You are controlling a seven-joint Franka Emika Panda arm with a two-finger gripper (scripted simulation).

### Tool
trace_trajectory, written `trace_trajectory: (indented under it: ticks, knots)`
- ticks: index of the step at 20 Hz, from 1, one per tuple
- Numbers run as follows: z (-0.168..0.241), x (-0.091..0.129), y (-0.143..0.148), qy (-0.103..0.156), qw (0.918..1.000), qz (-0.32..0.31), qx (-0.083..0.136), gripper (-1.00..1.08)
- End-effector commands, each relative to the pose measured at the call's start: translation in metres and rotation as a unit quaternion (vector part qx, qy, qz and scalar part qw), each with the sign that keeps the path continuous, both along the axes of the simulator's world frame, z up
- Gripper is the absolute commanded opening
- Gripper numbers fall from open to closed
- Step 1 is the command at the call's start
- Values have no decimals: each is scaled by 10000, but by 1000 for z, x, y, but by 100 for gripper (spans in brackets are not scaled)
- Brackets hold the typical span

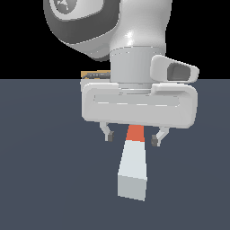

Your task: Insert the peg into the horizontal hole in a box.

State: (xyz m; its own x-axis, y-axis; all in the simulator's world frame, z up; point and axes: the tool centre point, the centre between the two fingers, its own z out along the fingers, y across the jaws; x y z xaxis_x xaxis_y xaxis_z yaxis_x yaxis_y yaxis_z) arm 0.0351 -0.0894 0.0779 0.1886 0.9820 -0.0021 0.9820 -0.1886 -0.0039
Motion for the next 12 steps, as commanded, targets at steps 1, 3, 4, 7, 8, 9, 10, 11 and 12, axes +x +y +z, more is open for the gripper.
trace_trajectory:
  ticks: [1, 3, 4, 7, 8, 9, 10, 11, 12]
  knots:
    - [-4, 4, -6, -20, 10000, -63, 2, 100]
    - [-6, 5, -8, -25, 10000, -88, 4, 100]
    - [-6, 6, -8, -26, 10000, -93, 4, 100]
    - [-5, 5, -7, -23, 10000, -81, 6, 100]
    - [-5, 5, -6, -22, 10000, -74, 6, 100]
    - [-4, 5, -6, -21, 10000, -71, 6, 100]
    - [-5, 5, -7, -21, 10000, -78, 5, 100]
    - [-5, 5, -7, -21, 10000, -78, 5, 100]
    - [-7, 5, -7, -21, 10000, -78, 5, 100]
